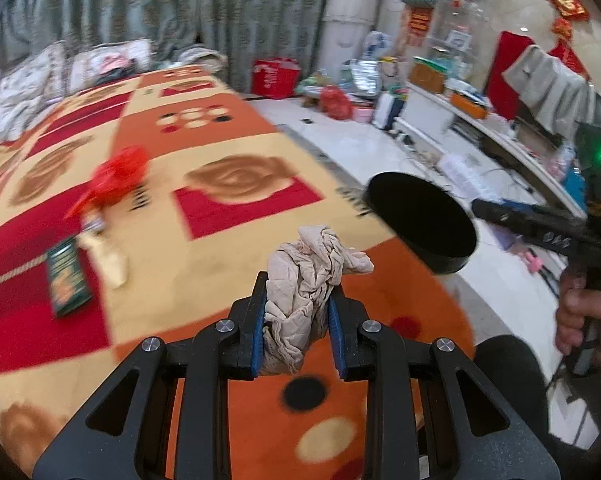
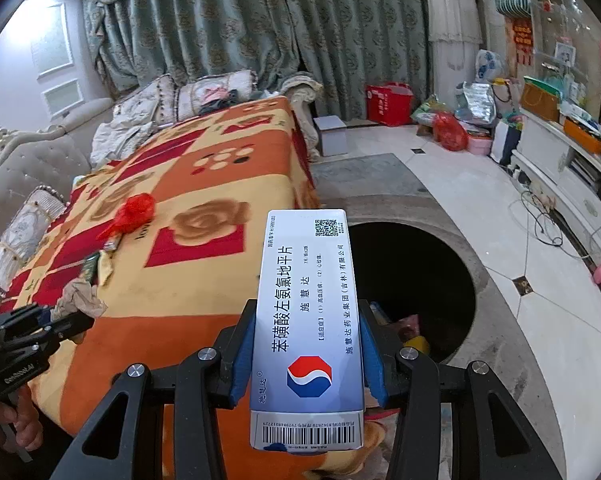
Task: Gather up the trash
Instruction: 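Carry the beige tissue with left tool while right tool carries the white medicine box over the black bin, then open left tool over the bin while right tool releases the medicine box into it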
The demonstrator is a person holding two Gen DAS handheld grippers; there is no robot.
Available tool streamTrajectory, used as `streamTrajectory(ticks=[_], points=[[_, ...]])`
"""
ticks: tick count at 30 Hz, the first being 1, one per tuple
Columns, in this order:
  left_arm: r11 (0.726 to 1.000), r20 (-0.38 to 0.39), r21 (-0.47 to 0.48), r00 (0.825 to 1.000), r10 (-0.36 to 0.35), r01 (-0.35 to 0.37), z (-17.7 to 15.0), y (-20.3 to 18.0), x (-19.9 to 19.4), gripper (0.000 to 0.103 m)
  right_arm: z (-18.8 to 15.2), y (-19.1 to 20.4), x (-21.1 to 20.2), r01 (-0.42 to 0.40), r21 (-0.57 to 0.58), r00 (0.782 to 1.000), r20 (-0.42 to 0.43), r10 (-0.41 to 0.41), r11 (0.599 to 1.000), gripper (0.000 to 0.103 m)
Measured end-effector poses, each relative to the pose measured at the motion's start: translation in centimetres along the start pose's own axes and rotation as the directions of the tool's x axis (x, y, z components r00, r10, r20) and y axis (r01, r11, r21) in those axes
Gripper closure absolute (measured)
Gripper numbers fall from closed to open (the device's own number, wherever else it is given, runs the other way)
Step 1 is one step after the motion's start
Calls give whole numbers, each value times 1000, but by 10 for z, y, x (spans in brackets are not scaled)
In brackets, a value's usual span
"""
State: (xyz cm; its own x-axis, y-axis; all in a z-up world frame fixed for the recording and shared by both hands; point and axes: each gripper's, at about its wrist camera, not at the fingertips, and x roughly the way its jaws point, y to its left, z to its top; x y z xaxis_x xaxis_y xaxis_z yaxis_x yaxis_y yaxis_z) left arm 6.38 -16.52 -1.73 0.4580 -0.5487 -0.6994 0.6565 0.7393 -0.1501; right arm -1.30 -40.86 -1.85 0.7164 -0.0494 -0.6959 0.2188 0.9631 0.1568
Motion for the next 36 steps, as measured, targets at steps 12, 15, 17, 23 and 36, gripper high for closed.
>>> streamTrajectory(ticks=[12, 15, 17, 23, 36], points=[[989, -66, 111, 994, -91, 98, 55, -71, 86, 79, 16, -51, 41, 30, 76, 998, -62, -25, 997, 58], [986, -88, 117, 990, -107, 117, 67, -86, 110, 79, 17, -55, 52, 60, 59, 994, -90, -54, 996, 58], [986, -98, 113, 989, -111, 122, 72, -90, 122, 79, 17, -62, 60, 58, 73, 993, -109, -50, 996, 58], [983, -146, 124, 982, -116, 135, 81, -107, 159, 69, 15, -85, 72, 61, 126, 990, -136, -43, 990, 56], [995, -103, 99, 994, 24, -14, 74, -76, 138, 40, 19, -90, 67, 88, 165, 991, -113, -70, 982, 55]])
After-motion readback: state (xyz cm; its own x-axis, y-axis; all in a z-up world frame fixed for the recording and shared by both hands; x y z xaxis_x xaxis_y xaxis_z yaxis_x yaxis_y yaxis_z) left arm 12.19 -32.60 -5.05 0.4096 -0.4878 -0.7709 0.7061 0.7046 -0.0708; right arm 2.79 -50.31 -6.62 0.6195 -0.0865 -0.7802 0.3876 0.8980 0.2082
